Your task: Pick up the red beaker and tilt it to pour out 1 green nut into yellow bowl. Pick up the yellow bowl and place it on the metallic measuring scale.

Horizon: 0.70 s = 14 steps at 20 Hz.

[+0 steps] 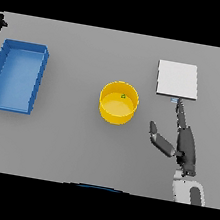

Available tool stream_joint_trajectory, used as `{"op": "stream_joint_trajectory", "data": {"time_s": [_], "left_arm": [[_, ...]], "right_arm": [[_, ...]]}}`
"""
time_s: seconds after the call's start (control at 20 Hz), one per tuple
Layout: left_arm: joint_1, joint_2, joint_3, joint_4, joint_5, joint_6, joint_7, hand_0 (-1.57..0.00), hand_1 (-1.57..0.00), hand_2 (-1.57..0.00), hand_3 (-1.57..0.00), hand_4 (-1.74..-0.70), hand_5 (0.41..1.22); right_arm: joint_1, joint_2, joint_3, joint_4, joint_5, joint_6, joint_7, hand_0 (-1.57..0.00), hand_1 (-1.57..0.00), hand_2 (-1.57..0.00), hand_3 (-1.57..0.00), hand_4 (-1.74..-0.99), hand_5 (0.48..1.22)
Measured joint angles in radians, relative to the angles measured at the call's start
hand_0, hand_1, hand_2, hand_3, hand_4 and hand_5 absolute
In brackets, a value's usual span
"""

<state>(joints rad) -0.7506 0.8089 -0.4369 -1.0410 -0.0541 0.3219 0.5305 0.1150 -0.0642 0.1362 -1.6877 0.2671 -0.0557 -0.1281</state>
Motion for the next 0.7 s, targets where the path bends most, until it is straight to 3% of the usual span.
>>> {"op": "stream_joint_trajectory", "data": {"time_s": [0.35,0.45,0.55,0.6,0.65,0.7], "left_arm": [[0.196,0.016,-0.023,-0.125,0.067,0.132,0.041,-1.57,-1.57,-1.57,-1.52,-1.74,1.199],[0.214,0.003,-0.045,-0.133,0.071,0.157,0.059,-1.57,-1.57,-1.57,-1.54,-1.74,1.117],[0.226,0.009,-0.066,-0.146,0.075,0.174,0.076,-1.57,-1.57,-1.57,-1.55,-1.74,0.967],[0.232,0.021,-0.08,-0.142,0.08,0.176,0.079,-1.57,-1.57,-1.57,-1.55,-1.67,0.908],[0.236,0.036,-0.096,-0.148,0.085,0.17,0.077,-1.57,-1.57,-1.57,-1.5,-1.53,0.865],[0.23,0.045,-0.113,-0.152,0.102,0.134,0.078,-1.56,-1.45,-1.43,-1.36,-1.37,0.83]], "right_arm": [[0.022,0.0,0.006,-0.01,0.001,0.004,-0.01,0.0,0.0,0.0,0.0,-1.216,0.667],[0.005,-0.001,0.006,-0.005,0.007,0.0,0.005,0.0,0.0,0.0,0.0,-1.207,0.665],[0.013,-0.002,0.008,-0.005,0.012,-0.002,-0.005,0.0,0.0,0.0,0.0,-1.205,0.664],[0.007,0.001,0.005,-0.001,0.005,-0.001,0.002,0.0,0.0,0.0,0.0,-1.202,0.667],[0.014,0.001,0.003,0.013,0.006,-0.004,-0.017,0.0,0.0,0.0,0.0,-1.197,0.664],[0.023,0.005,0.01,0.007,0.013,-0.007,-0.023,0.0,0.0,0.0,0.0,-1.192,0.663]]}}
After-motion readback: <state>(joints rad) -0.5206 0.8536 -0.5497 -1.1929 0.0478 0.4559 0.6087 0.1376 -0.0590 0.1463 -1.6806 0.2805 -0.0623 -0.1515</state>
